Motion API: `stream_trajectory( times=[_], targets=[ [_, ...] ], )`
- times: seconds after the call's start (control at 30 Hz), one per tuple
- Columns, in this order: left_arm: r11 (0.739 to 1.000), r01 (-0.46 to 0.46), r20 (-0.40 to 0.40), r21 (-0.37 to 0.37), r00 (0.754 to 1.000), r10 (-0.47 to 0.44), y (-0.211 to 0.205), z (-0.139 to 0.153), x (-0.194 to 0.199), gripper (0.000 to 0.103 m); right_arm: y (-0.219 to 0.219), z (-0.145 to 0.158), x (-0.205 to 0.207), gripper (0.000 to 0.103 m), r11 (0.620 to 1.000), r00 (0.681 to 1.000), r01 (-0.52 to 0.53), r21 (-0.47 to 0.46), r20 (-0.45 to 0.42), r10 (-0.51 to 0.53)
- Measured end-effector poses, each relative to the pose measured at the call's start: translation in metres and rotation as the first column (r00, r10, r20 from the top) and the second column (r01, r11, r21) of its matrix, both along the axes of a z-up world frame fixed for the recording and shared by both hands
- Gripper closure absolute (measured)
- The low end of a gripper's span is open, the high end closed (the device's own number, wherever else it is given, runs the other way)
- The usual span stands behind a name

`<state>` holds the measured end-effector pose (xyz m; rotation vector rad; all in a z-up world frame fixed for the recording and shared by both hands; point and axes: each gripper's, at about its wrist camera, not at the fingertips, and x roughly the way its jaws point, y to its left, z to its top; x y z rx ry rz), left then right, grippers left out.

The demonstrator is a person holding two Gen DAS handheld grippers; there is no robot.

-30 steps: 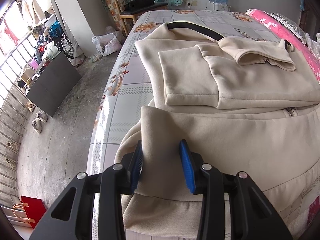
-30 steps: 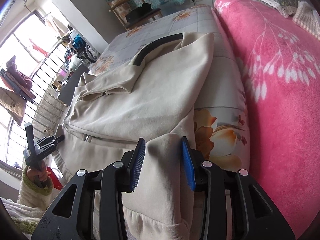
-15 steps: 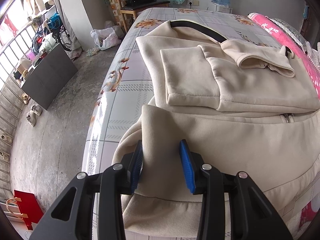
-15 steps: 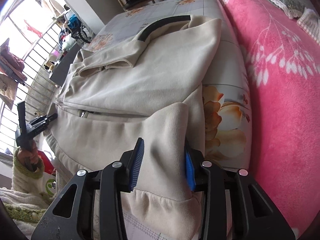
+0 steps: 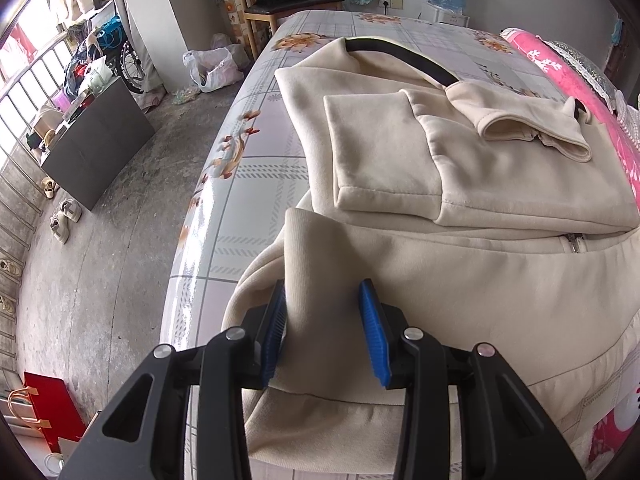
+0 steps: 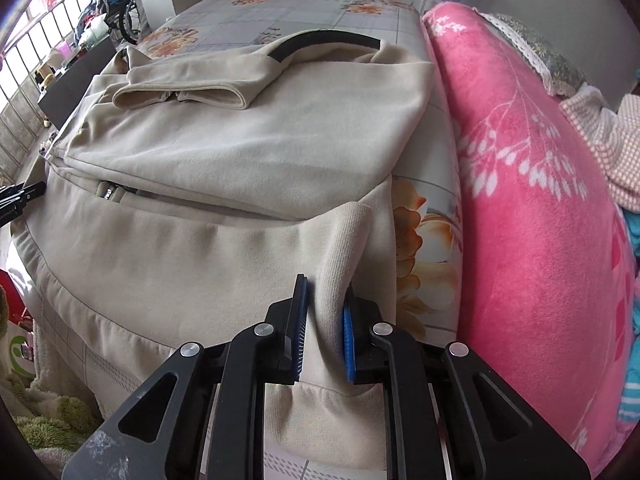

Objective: Fold large clothes
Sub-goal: 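Close the right tool on the jacket edge beside the left tool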

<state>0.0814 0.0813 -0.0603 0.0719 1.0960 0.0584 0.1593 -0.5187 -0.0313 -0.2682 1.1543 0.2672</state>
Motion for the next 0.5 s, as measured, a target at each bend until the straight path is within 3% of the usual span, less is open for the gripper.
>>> stream_trajectory(
  times=[0.5],
  targets=[
    [0.999, 0.008, 0.004, -0.037, 1.0, -0.007, 0.007, 0.0, -0.003, 0.067, 0.018, -0.001, -0.004, 0.091, 0.992, 1.0, -0.004, -0.13, 0.028, 0.007]
  ],
)
